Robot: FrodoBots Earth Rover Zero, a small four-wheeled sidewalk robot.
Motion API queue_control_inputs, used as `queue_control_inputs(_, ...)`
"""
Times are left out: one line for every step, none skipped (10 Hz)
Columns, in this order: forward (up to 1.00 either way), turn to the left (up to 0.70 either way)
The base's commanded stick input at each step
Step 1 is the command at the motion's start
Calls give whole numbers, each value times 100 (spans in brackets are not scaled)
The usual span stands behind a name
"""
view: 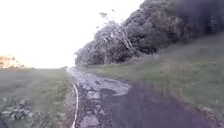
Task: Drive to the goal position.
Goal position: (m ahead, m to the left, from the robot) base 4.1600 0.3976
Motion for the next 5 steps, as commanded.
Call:
queue_control_inputs(70, 0)
queue_control_inputs(70, 0)
queue_control_inputs(70, 0)
queue_control_inputs(70, 0)
queue_control_inputs(70, 0)
